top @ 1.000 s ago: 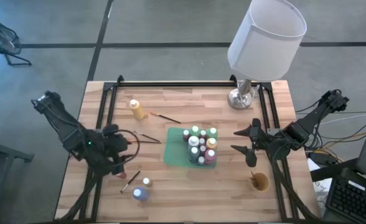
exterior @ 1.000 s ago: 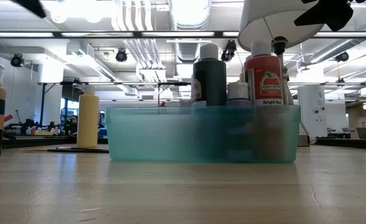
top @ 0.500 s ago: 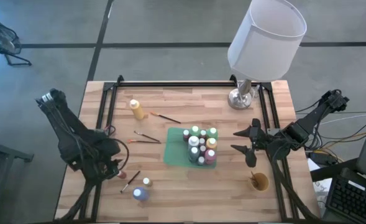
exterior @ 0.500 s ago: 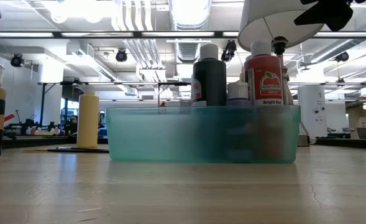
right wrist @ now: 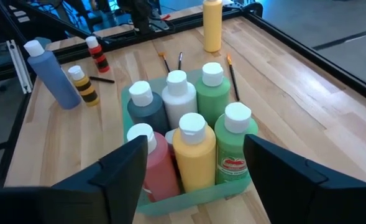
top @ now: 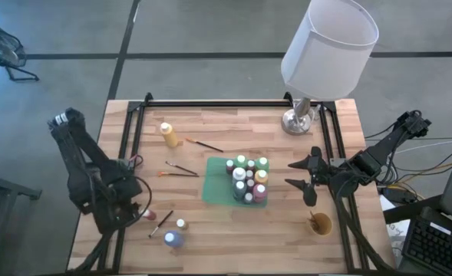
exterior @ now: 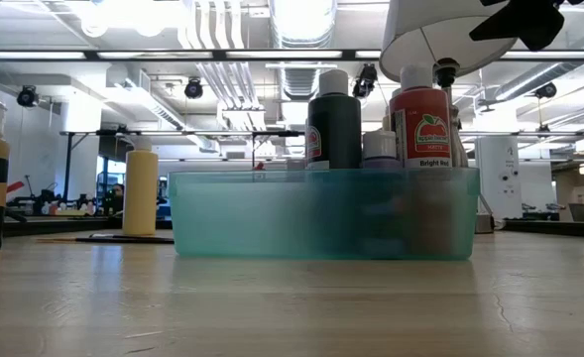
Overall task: Pick & Place Paint Supplies
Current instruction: Put the red paint bottle into the green bin
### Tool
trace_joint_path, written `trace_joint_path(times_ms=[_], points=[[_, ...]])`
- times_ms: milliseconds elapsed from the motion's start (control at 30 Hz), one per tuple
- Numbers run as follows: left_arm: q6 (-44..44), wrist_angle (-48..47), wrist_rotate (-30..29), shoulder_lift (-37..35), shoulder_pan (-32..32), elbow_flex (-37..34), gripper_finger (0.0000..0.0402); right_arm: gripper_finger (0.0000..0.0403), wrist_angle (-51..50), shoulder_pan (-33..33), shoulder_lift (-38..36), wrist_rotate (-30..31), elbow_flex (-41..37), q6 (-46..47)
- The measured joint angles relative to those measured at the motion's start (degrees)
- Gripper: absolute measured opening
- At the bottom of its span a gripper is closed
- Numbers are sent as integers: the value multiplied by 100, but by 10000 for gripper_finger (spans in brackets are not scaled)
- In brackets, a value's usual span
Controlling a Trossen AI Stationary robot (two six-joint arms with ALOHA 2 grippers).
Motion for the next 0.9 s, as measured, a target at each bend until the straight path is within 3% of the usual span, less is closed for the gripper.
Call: trace_joint_path(times_ms=[200, 467, 900], points=[[-801, 52, 11, 101, -659, 0, 233, 273, 13, 0, 0, 1, -57, 43], [-1975, 264, -1, 864, -1603, -2, 233, 285, 272, -4, -2, 21, -243, 55], [-2113, 652, -587, 2006, -1694, 2, 233, 289, 646, -2, -2, 127, -372, 38]])
